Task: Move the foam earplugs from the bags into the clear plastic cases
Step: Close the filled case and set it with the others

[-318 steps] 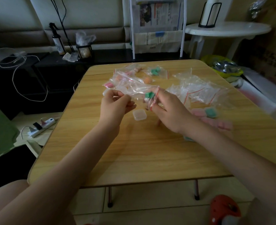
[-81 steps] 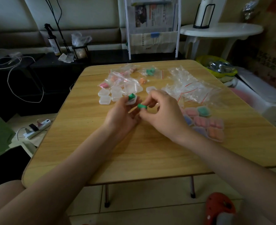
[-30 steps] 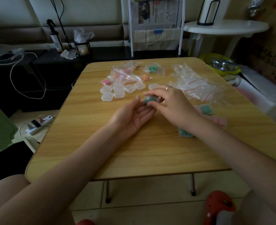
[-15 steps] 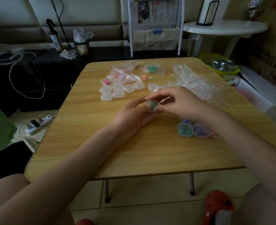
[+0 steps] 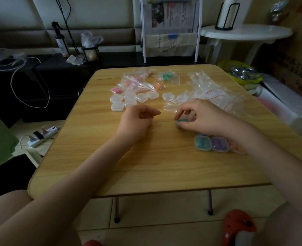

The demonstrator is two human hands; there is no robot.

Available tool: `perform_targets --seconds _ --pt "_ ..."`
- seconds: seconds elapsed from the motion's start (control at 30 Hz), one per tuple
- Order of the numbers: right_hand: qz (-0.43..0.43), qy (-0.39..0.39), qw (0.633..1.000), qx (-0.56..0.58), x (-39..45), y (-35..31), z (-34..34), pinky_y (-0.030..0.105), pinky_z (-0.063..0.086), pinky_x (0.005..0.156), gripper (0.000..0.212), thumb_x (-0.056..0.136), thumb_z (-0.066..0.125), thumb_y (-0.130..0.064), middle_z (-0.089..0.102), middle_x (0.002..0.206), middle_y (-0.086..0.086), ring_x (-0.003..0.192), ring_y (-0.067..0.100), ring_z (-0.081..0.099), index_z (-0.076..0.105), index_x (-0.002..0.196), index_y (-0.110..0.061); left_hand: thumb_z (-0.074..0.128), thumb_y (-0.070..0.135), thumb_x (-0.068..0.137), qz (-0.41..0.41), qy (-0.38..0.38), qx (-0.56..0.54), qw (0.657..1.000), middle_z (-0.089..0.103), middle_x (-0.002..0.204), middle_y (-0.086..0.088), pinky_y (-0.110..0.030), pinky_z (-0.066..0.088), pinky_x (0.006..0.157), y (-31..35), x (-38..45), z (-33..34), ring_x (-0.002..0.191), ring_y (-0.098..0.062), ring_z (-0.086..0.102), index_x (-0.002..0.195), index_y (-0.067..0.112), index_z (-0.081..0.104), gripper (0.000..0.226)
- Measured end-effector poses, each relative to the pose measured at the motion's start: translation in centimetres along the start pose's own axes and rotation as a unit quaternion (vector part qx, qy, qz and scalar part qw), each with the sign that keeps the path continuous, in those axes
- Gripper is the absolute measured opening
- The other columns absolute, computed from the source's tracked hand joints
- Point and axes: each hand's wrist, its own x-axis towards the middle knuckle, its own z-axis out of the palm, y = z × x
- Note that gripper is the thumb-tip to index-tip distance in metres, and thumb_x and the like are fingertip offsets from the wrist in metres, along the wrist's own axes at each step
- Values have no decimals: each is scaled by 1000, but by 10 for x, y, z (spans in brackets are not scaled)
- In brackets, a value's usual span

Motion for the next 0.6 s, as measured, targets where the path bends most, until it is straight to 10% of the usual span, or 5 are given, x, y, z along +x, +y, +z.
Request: perform_targets --seconds 0.13,0.27,0.43,0.6 --pt "-12 68 998 9 5 -4 0 28 36 80 14 85 66 -36 57 98 -9 96 8 47 69 92 -24 48 -10 84 55 59 141 987 61 96 12 1 38 70 -4 5 -13 84 2 54 95 22 70 41" --pt "-24 110 994 -3 26 -10 2 29 37 82 16 90 60 -34 56 101 -11 98 9 48 68 100 -24 52 1 88 85 59 370 923 44 137 -3 -30 29 102 -16 16 -30 126 -25 33 131 21 54 48" --pt "-25 107 992 -57 83 -12 5 31 44 91 31 93 56 -31 59 122 -7 108 10 53 60 122 -22 37 27 100 49 -16 441 896 12 159 3 -43 13 116 -25 22 -32 145 -21 5 152 24 11 59" --pt "7 113 986 -122 144 -16 19 37 46 93 42 91 59 -35 59 129 -1 116 21 56 54 130 -23 44 18 98 93 16 406 909 35 151 -2 -33 10 116 -22 26 -37 143 -19 20 145 17 36 48"
